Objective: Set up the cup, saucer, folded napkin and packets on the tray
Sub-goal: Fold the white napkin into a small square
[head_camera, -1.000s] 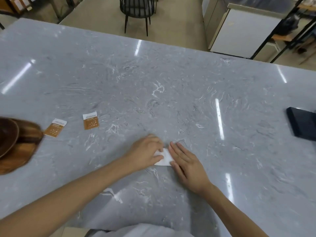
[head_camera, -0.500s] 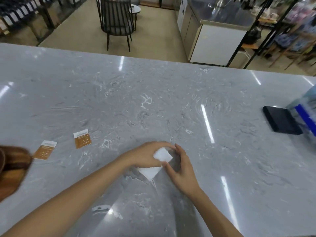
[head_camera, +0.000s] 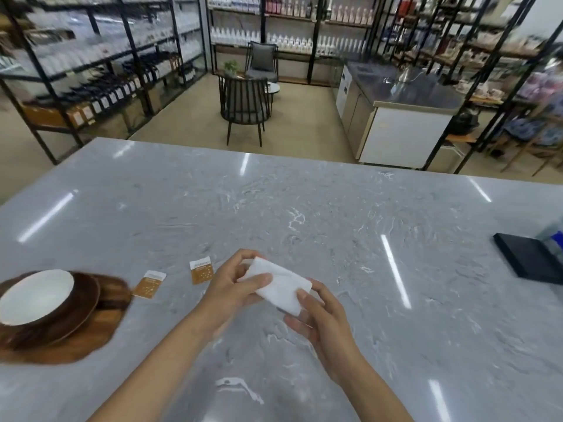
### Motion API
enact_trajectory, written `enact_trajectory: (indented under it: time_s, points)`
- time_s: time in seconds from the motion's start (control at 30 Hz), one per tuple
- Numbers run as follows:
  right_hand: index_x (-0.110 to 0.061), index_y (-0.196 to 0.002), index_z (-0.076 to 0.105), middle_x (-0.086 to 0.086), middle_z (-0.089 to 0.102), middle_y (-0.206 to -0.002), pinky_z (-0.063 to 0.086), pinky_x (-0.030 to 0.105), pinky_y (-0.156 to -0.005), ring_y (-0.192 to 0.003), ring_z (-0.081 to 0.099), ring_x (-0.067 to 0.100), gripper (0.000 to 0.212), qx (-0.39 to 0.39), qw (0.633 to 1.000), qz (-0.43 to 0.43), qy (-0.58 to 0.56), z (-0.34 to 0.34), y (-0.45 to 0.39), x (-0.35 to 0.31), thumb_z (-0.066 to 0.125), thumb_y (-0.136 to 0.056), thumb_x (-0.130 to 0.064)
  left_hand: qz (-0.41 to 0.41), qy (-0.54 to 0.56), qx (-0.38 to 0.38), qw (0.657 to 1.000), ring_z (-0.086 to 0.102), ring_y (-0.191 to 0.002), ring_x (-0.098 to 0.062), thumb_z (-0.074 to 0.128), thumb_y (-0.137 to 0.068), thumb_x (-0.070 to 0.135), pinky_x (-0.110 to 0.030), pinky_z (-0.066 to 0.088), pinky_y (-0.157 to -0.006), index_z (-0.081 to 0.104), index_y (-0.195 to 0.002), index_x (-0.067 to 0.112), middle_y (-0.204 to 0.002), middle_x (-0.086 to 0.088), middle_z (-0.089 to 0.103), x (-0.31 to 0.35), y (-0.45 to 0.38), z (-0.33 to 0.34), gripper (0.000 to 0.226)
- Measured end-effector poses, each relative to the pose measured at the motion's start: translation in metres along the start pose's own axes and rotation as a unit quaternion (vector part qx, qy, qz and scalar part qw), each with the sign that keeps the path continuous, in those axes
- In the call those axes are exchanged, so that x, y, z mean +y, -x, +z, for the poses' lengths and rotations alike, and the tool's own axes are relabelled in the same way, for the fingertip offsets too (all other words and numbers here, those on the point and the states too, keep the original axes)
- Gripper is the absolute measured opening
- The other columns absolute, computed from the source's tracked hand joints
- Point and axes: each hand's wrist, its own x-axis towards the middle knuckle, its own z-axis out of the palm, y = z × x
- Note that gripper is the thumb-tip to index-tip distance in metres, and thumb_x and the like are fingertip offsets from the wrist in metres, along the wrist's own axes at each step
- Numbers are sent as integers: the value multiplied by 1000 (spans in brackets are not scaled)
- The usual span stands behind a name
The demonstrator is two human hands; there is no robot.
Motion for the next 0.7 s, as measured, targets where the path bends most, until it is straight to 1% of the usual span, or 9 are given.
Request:
enact_trajectory:
  time_s: [0.07,0.13,0.2,0.27,0.33,0.4,0.5,0.6,0.7]
  points:
    - [-25,-116,72,9,77,-112,62,34,-84,-106,74,23,24,2,1000,-6,7,14,7,-1,71,-92,-24,-7,21,20,1000,72,-91,-18,85,-72,25,-35,61,-78,68,-98,23,-98,-9,73,0,22,-14,31]
    - [-31,-120,71,6,78,-110,61,32,-83,-103,75,20,30,-5,1000,-12,21,28,15,1,71,-92,-20,-7,22,47,999,72,-90,-15,82,-70,31,-34,61,-77,71,-95,25,-95,-5,72,-1,45,-30,29]
    - [-35,-122,70,5,78,-110,61,33,-82,-102,75,19,33,-25,999,-17,40,43,24,6,71,-92,-20,-9,5,77,997,72,-91,-17,83,-70,33,-38,63,-78,71,-100,20,-97,-12,71,-5,69,-47,35]
    - [-35,-120,71,4,78,-111,62,36,-81,-104,75,20,31,-45,997,-10,64,59,36,16,72,-92,-20,-17,-16,111,994,74,-94,-23,84,-70,35,-44,64,-82,70,-102,14,-100,-18,73,-9,96,-65,41]
    - [-35,-119,72,3,78,-111,63,36,-78,-104,74,19,29,-61,995,2,73,78,51,27,72,-93,-23,-28,-25,138,990,74,-99,-26,85,-68,38,-48,62,-85,69,-100,11,-99,-16,77,-14,123,-82,45]
    - [-36,-119,71,2,78,-111,63,34,-74,-103,74,18,29,-65,995,9,75,95,67,38,74,-91,-28,-36,-25,154,987,75,-97,-25,85,-67,40,-45,64,-81,66,-93,9,-97,-13,78,-16,148,-96,45]
    - [-36,-116,73,1,78,-110,62,33,-74,-102,74,14,27,-72,995,15,71,120,89,53,75,-90,-30,-36,-43,174,983,76,-94,-24,84,-76,32,-35,64,-71,57,-87,3,-95,-15,78,-17,182,-115,40]
    - [-32,-116,75,1,77,-112,63,34,-78,-105,74,15,26,-89,993,27,69,139,106,65,74,-91,-25,-30,-56,192,979,77,-90,-20,80,-84,22,-35,64,-70,56,-85,4,-101,-23,72,-16,212,-132,31]
    - [-25,-113,76,5,75,-117,63,37,-82,-109,73,20,22,-117,990,41,73,154,118,74,75,-91,-25,-23,-52,200,978,76,-88,-19,80,-85,20,-37,65,-69,53,-91,-3,-105,-25,70,-15,238,-148,36]
